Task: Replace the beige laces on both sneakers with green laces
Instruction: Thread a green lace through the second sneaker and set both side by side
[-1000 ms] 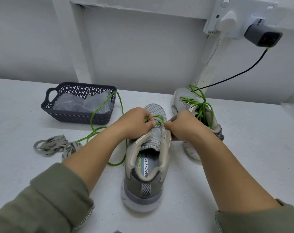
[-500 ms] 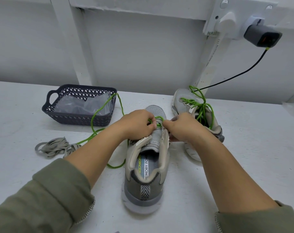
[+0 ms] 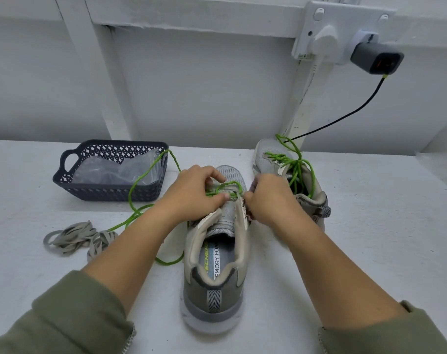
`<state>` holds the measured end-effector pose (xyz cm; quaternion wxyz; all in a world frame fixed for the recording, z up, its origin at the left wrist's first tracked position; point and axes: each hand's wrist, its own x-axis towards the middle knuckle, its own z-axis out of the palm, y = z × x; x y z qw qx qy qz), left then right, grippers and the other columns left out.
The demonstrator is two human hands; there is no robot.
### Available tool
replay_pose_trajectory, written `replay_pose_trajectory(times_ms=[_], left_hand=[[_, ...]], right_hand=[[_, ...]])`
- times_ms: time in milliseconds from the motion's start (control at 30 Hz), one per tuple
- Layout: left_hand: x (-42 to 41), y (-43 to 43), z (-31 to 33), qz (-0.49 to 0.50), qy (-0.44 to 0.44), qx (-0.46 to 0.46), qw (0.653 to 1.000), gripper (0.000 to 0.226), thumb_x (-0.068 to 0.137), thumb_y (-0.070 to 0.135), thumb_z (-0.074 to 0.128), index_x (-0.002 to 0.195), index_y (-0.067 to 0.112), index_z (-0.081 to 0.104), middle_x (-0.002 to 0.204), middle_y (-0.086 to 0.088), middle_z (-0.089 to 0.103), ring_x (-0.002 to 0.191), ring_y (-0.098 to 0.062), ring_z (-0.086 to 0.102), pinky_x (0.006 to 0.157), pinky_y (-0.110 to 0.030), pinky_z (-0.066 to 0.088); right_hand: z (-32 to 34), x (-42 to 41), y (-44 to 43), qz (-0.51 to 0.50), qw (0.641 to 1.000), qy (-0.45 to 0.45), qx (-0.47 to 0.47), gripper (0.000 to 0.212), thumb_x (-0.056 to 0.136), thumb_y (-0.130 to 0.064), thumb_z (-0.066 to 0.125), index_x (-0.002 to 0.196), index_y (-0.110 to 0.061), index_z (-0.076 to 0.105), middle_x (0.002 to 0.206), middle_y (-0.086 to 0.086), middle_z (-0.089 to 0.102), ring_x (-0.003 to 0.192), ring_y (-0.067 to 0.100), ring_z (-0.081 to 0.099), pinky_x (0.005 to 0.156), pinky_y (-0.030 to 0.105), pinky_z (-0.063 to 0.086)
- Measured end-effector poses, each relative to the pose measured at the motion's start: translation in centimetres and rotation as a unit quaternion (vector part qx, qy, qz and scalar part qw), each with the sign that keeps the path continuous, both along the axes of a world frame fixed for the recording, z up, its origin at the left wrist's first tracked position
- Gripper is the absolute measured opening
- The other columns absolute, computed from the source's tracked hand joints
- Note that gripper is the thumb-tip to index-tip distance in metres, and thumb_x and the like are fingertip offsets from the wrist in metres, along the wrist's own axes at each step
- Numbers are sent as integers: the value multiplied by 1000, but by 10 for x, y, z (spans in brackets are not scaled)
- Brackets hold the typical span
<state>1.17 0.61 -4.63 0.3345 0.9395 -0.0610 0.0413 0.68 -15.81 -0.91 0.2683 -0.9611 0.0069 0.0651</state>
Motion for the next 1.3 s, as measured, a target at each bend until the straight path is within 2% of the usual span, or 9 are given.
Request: replay_pose_trajectory(times_ms=[100, 200, 367, 633, 800, 967, 1067, 1233, 1300], left_hand=[[-2, 8, 2, 17, 16, 10, 1000, 30, 75, 48, 73, 101, 43, 59, 102, 6, 52, 106, -19, 50, 96, -38, 44], [-9, 9, 6, 13, 15, -28, 999, 33, 78, 42, 74, 107, 38, 59, 114, 4, 53, 108, -14, 50, 96, -33, 42], [-22, 19, 13, -1, 38, -76, 996, 38, 82, 34, 73, 117, 35, 59, 125, 9, 52, 115, -10, 49, 92, -28, 39], [-30, 14, 4, 16, 14, -18, 1000, 49, 65, 63, 57, 110, 46, 54, 117, 12, 51, 116, -11, 48, 97, -32, 40], [-35, 15, 6, 26, -106, 6, 994, 56, 65, 63, 54, 115, 39, 55, 112, 14, 47, 117, -17, 42, 101, -40, 38], [-37, 13, 8, 38, -119, 35, 992, 61, 65, 67, 51, 117, 37, 56, 113, 14, 48, 120, -19, 36, 103, -42, 36], [-37, 11, 9, 53, -124, 64, 989, 64, 63, 70, 48, 118, 37, 56, 114, 16, 48, 123, -20, 33, 101, -43, 36], [-39, 11, 10, 70, -113, 73, 988, 68, 62, 72, 45, 119, 37, 56, 112, 15, 47, 123, -21, 34, 99, -43, 35], [-40, 10, 10, 70, -106, 80, 989, 67, 63, 72, 46, 119, 37, 56, 114, 13, 48, 123, -21, 34, 98, -43, 35]], right_hand=[[2, -19, -3, 37, 985, 32, -163, 17, 89, 4, 44, 93, -3, 59, 97, 13, 58, 108, 31, 60, 73, 31, 44], [0, -38, -2, 71, 973, 72, -208, 29, 91, -1, 44, 116, -5, 59, 123, 11, 57, 116, 28, 57, 82, 32, 47], [-4, -16, 2, 97, 979, -78, -159, 26, 93, 0, 41, 114, -7, 55, 112, 12, 55, 105, 32, 58, 67, 32, 37], [-7, -34, -4, 64, 977, 4, -205, 31, 91, 1, 44, 117, -6, 58, 124, 11, 55, 115, 27, 58, 75, 32, 44], [-3, -22, 4, 116, 975, -88, -170, 29, 95, -1, 38, 118, -7, 54, 116, 12, 51, 109, 30, 55, 71, 30, 36], [-3, -21, -1, 87, 981, -15, -173, 14, 92, 0, 43, 95, -4, 57, 108, 15, 58, 102, 33, 61, 65, 31, 38], [2, -31, -3, 88, 975, 24, -204, 28, 90, 3, 42, 68, -13, 37, 118, 15, 57, 109, 29, 59, 71, 30, 41], [0, -17, 9, 108, 978, -79, -160, 20, 94, -2, 42, 106, -5, 57, 111, 14, 55, 100, 31, 58, 66, 30, 34], [-5, -11, 7, 104, 982, -57, -146, 14, 94, -6, 45, 94, -5, 59, 97, 15, 57, 90, 32, 59, 60, 29, 35]])
